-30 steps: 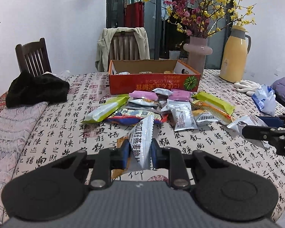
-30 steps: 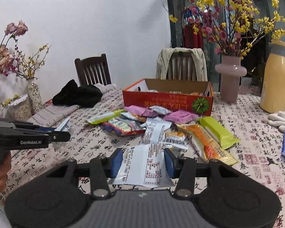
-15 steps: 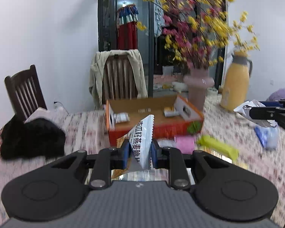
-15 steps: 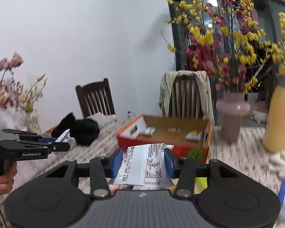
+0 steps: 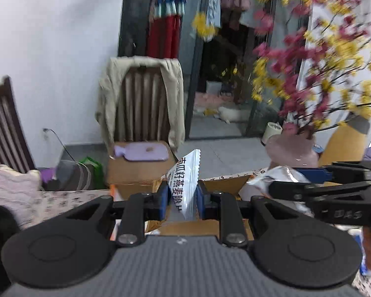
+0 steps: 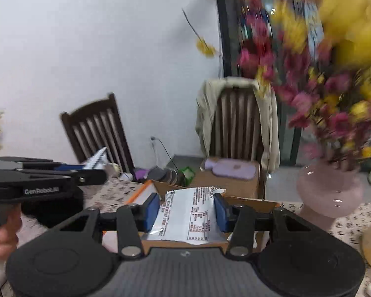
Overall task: Organize snacks
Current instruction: 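Carry both white packets into the orange box and open both tools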
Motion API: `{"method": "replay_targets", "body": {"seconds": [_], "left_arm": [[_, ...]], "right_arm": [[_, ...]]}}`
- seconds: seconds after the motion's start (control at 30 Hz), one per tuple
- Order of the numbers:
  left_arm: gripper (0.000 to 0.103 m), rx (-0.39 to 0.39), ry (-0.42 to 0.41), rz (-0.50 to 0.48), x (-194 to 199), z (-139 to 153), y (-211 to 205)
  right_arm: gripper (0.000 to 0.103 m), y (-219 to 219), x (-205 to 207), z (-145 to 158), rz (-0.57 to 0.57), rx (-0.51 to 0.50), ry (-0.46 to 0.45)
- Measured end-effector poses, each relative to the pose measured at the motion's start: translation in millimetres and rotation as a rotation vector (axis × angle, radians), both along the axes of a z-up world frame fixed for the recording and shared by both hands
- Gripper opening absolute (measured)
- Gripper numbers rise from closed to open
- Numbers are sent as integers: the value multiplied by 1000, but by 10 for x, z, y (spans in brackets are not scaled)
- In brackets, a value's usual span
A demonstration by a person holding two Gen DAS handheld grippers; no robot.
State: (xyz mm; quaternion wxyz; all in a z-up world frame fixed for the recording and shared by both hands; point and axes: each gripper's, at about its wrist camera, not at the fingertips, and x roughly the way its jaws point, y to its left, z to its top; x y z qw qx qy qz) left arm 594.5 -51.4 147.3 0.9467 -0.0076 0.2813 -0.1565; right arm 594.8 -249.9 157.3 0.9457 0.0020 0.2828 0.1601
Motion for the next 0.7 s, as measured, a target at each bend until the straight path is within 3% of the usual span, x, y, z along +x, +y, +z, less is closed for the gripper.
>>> {"method": "replay_targets", "body": {"seconds": [0.07,0.2,0.27,0.37,0.43,0.47,0.5,0.53,0.57,0.7], "left_arm": [[23,-3,30,28,354,-221,-43],[23,-36,184,80,1051,-767,-43],[23,-63,241,85,1278,-996,-50],[23,-70,262,69,1453,-1202,-89],[33,-86,276,58,1496,-1273,-93],[48,-95,294,53,1512,-1315,-95],[49,-94,301,54,1507,-1317,-93],[49,-82,295,65,1483,-1314,-99],[49,-72,284,59,1454,-1298,-109],[55,-48,252,35,1305,-1139,-137]], "right_arm": [[46,26,368,-196,-36,-31,26],[46,-61,1093,-749,-112,21,175],[46,-78,1352,-1003,-146,15,229],[46,-72,1614,-1326,-168,19,282],[49,-33,1720,-1479,-170,0,294],[52,-28,1731,-1527,-176,-5,293],[60,-40,1753,-1577,-182,-6,303],[78,-20,1757,-1603,-185,-3,319],[84,-38,1760,-1615,-181,20,326],[83,-66,1703,-1526,-191,33,311]]}}
